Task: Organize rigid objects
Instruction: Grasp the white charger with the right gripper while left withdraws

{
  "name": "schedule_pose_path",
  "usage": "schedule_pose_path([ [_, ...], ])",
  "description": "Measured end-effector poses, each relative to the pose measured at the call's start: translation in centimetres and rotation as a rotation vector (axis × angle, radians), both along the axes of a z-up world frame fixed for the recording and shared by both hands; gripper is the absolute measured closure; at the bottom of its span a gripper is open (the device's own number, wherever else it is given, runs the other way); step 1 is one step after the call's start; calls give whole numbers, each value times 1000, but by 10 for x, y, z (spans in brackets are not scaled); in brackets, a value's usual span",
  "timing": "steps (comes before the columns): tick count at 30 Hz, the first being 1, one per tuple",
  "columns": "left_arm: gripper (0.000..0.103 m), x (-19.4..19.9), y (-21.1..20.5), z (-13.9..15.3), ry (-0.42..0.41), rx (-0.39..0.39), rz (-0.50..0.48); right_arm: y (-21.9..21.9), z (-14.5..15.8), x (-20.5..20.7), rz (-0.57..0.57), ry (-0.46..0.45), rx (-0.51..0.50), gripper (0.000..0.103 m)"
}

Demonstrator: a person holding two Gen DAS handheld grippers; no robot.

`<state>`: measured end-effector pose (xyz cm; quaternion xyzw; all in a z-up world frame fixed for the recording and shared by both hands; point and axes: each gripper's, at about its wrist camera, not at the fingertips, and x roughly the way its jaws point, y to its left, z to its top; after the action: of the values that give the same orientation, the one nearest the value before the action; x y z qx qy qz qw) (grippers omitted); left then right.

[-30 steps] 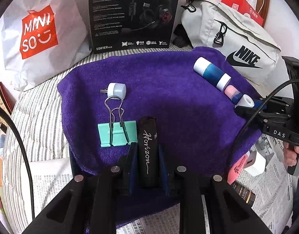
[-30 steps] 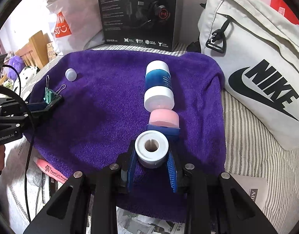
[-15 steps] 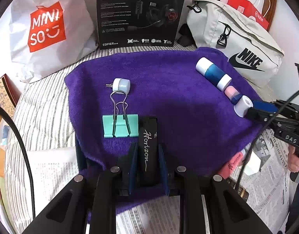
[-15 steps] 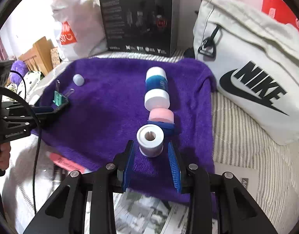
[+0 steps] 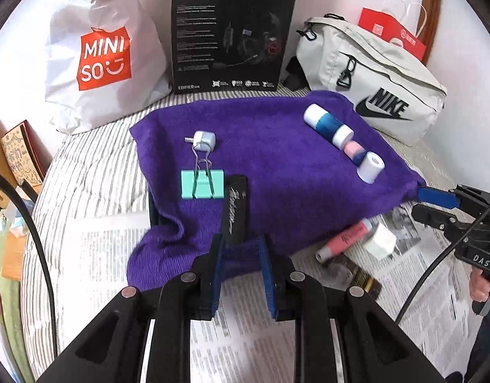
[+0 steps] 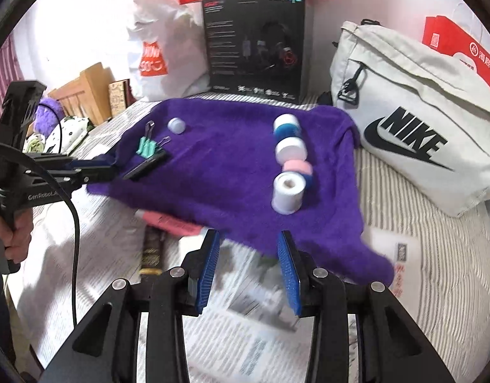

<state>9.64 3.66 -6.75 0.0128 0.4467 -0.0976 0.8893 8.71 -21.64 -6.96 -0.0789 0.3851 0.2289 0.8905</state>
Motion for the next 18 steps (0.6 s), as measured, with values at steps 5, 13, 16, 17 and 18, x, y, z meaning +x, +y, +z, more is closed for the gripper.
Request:
schedule_pose_path([
  [5, 82, -16, -3, -4, -3, -7, -1, 13, -13, -10, 33, 34, 5, 65],
  [13, 82, -35, 4, -32, 52, -40, 27, 34, -27, -11, 77, 61, -11, 65],
  [16, 82, -40, 6, -37, 54, -46, 38, 40, -34, -7, 82, 69, -30, 65],
  [17, 82, -42, 7, -37, 48, -53, 38, 41, -35, -6, 85, 69, -36, 65],
  [18, 82, -43, 8, -37, 46, -58, 37, 43, -37, -6, 86, 67, -46, 65],
])
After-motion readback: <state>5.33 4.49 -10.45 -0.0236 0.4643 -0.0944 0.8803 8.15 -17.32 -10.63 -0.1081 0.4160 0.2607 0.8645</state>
